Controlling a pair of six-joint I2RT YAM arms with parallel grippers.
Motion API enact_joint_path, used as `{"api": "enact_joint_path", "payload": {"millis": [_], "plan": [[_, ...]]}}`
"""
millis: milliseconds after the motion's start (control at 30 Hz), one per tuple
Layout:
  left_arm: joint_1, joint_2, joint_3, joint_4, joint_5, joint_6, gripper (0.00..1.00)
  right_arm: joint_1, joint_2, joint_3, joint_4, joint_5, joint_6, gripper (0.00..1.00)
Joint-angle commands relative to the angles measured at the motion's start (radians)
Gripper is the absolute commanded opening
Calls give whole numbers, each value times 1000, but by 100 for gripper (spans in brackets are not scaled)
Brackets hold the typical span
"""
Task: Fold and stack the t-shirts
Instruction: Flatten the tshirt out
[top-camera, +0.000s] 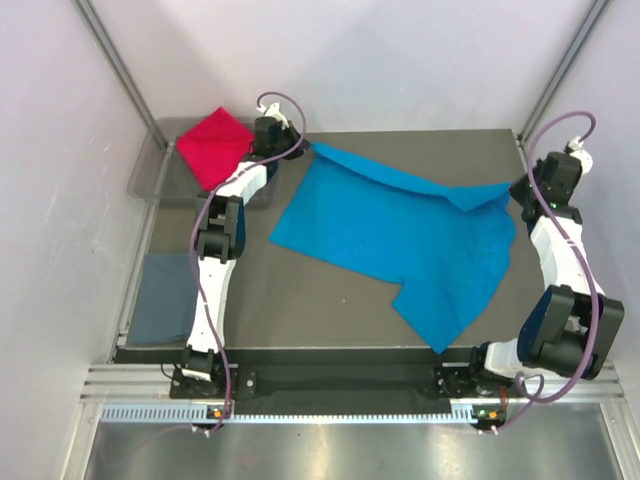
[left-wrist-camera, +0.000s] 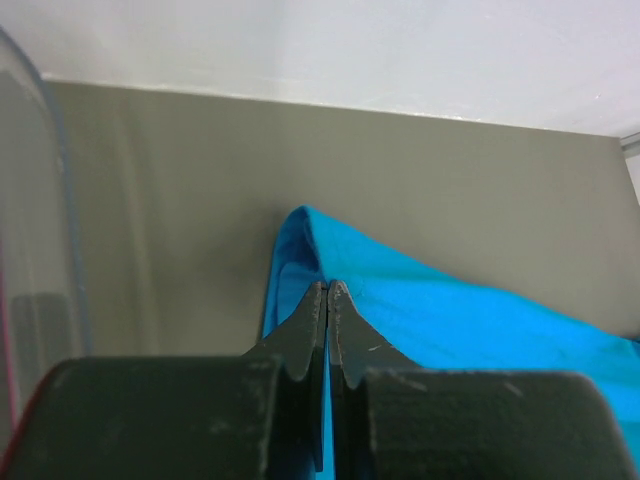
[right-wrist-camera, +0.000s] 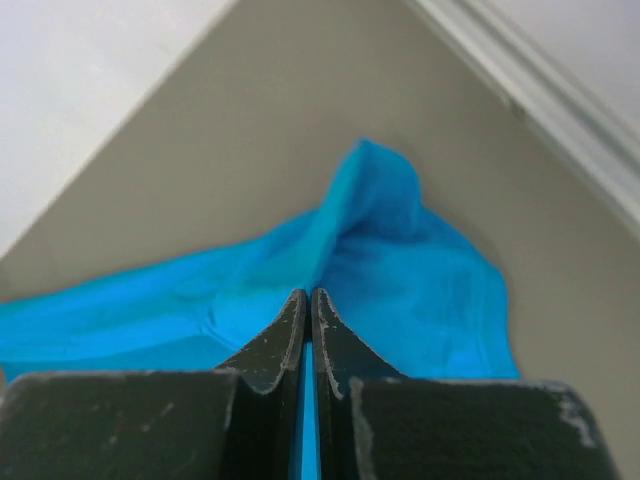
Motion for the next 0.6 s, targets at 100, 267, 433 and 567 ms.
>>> {"api": "enact_joint_path", "payload": {"millis": [100, 267, 433, 567], "plan": [[28, -109, -36, -85, 10, 11, 0, -2, -105, -65, -148, 28, 47, 0], [33, -135, -44, -110, 31, 8, 0, -15, -105, -35, -168, 24, 32, 0], [28, -184, -34, -59, 127, -63, 0, -15, -88, 149, -119, 27, 10, 0], [22, -259, -53, 19, 206, -130, 0, -14, -38, 333, -105, 19, 42, 0]]}}
